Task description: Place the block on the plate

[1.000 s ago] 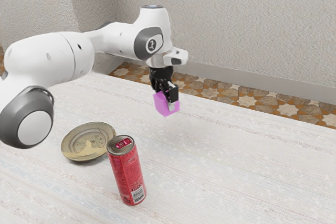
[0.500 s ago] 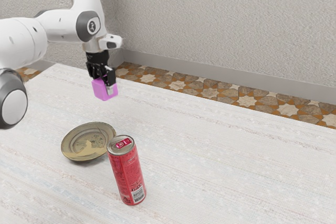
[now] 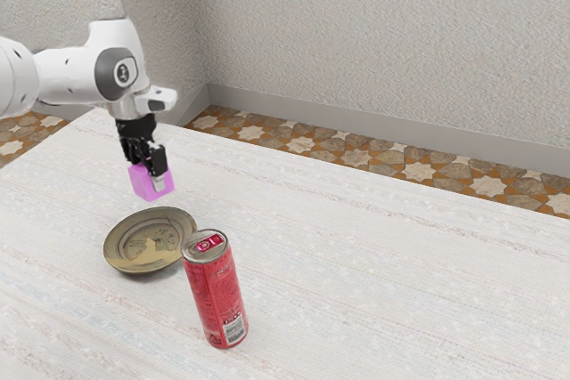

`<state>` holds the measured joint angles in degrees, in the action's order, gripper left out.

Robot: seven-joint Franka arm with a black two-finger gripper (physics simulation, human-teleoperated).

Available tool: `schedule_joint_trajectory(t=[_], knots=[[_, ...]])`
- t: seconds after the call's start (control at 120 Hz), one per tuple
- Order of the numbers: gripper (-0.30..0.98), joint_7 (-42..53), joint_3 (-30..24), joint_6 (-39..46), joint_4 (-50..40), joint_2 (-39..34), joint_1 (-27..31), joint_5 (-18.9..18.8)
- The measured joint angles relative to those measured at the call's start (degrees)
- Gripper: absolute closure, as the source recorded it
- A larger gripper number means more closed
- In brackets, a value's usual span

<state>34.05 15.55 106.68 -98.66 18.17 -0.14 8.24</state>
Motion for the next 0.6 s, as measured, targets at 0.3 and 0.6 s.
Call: schedule_joint_trajectory(t=[0.3, 0.6], knots=[[0.28, 1.6, -0.2, 6.2, -8.5, -0.9, 1.5, 0.2], [0.28, 2.5, -0.3, 10.8, -12.7, -0.5, 2.3, 0.7]])
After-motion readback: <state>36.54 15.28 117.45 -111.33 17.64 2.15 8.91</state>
